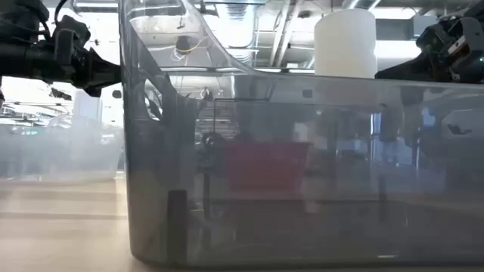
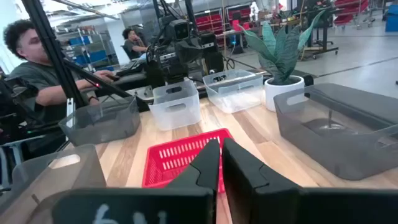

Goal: Stack baskets by color
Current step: Stack the right transparent bin on the top left transparent bin

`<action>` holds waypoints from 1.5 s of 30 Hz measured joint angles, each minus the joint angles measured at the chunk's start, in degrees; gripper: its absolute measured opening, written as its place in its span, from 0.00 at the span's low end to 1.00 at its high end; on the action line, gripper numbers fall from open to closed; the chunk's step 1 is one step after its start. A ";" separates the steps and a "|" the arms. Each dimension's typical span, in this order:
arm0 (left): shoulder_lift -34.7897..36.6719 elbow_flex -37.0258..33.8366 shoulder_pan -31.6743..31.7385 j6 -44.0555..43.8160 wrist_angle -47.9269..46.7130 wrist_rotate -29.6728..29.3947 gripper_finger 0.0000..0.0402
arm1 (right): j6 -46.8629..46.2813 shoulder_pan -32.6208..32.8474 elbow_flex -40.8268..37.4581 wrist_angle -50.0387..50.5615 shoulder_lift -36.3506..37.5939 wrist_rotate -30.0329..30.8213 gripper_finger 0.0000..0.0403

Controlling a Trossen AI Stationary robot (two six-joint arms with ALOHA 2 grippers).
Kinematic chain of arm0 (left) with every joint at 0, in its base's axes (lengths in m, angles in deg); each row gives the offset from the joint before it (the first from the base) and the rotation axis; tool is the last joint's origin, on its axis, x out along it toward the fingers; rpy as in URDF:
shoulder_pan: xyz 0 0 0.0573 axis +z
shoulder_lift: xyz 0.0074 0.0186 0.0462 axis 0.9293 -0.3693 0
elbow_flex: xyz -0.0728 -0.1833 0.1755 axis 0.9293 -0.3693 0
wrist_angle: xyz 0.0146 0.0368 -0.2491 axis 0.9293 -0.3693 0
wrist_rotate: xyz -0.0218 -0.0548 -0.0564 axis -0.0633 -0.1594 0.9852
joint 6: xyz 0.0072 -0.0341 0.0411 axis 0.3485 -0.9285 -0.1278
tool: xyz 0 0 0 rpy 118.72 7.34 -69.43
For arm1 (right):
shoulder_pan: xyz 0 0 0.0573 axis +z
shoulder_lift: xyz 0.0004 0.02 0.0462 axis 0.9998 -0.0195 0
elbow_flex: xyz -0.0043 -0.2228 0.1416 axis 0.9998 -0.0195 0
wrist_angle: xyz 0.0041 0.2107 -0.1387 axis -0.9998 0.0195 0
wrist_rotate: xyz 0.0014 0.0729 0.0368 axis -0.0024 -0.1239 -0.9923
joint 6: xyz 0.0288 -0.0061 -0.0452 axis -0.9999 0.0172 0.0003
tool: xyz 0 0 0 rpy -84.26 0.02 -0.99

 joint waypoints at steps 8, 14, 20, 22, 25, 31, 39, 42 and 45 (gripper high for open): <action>-0.02 0.00 0.00 1.20 0.92 0.27 0.00 | -2.13 0.00 -0.02 -0.52 0.02 0.39 0.11; 0.00 0.29 -0.04 -18.51 1.32 -0.61 0.00 | -8.64 0.00 0.00 -1.58 0.00 0.48 0.11; -0.46 0.37 -0.04 -33.34 3.14 0.08 0.00 | -10.43 -0.02 1.93 -7.57 0.01 4.51 0.11; -0.48 0.37 -0.04 -33.35 4.46 3.67 0.00 | -9.28 -0.02 2.70 -10.26 0.02 5.15 0.11; -0.71 0.58 -0.07 -32.98 9.74 8.02 0.00 | -8.11 0.00 4.02 -12.12 -0.85 5.22 0.11; -4.48 8.59 -0.06 -24.40 0.56 5.92 0.00 | -7.62 0.04 10.54 -13.31 -9.90 5.18 0.11; -17.38 20.10 -0.06 -5.36 -14.42 2.95 0.00 | -0.44 2.69 24.09 -12.75 -31.81 0.36 0.11; -21.48 22.99 -0.04 -1.50 -16.91 2.93 0.00 | 1.72 5.83 31.28 -9.67 -40.45 -0.24 0.11; -24.89 25.29 -0.04 2.49 -17.53 2.86 0.01 | 1.74 8.40 39.00 -1.71 -48.31 -0.26 0.11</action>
